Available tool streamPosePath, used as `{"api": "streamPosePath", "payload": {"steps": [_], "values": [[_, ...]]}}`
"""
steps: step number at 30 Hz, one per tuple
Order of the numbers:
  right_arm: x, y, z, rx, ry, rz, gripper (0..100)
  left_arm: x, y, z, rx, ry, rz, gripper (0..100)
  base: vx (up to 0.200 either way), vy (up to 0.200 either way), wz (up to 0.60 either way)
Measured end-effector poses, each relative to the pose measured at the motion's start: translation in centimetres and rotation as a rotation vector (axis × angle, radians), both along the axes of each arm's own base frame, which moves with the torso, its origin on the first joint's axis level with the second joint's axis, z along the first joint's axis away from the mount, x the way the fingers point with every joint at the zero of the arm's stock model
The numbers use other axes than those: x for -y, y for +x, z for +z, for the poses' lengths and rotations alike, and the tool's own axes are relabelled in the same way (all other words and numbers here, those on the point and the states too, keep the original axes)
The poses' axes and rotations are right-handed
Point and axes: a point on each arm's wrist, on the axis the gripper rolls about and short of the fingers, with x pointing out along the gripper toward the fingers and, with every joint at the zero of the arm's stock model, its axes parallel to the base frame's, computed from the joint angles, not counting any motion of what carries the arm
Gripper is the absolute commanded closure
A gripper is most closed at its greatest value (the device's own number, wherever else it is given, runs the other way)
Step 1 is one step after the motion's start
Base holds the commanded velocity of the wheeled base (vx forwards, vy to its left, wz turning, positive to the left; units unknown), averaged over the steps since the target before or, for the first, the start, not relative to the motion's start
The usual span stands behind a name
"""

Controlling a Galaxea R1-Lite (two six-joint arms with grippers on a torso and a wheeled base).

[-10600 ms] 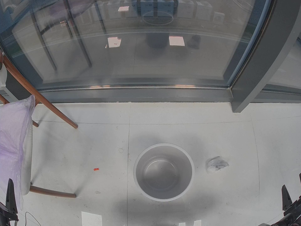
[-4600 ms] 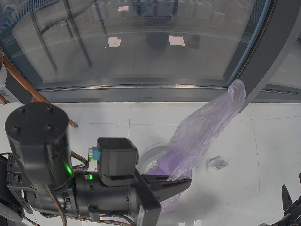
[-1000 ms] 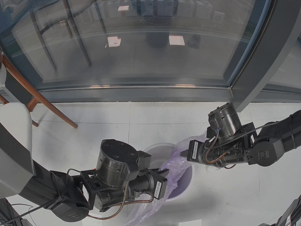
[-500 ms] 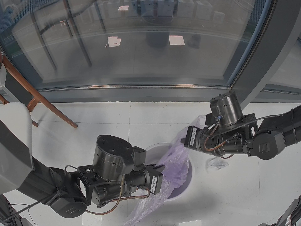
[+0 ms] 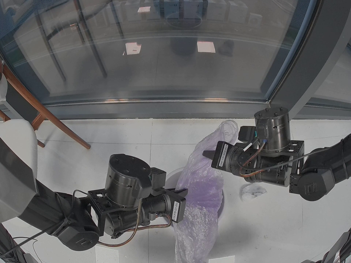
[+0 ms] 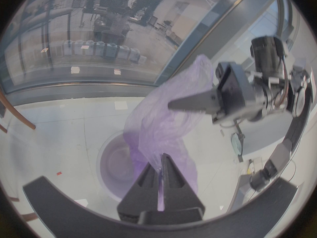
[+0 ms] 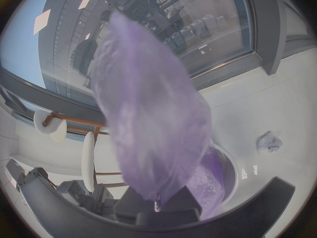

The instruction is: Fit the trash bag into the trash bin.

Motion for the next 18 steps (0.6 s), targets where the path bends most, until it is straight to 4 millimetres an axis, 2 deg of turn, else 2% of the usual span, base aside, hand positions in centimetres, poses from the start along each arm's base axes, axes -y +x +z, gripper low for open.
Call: {"api": "streamPosePath", "payload": {"steps": [4,11,12,18], "values": [[0.1,-0.3,-0.4,-0.011,-0.011,0.004,100,0.0,0.1,0.1,-0.003,-0.013,0.001,100,0.000,0.000,0.00],[0.2,-0.4,-0.7,-0.018,-0.018,0.004,100,0.3,0.5,1.2,0.013,-0.135,0.033,100,0.000,0.000,0.00],[0.2,-0.4,-0.7,-0.018,-0.018,0.004,100,0.2,0.4,1.2,0.014,-0.140,0.033,0,0.000,0.000,0.00],[0.3,-0.3,-0.6,-0.015,-0.014,-0.001,100,-0.1,0.3,1.2,-0.012,-0.191,0.041,0,0.000,0.000,0.00]]}}
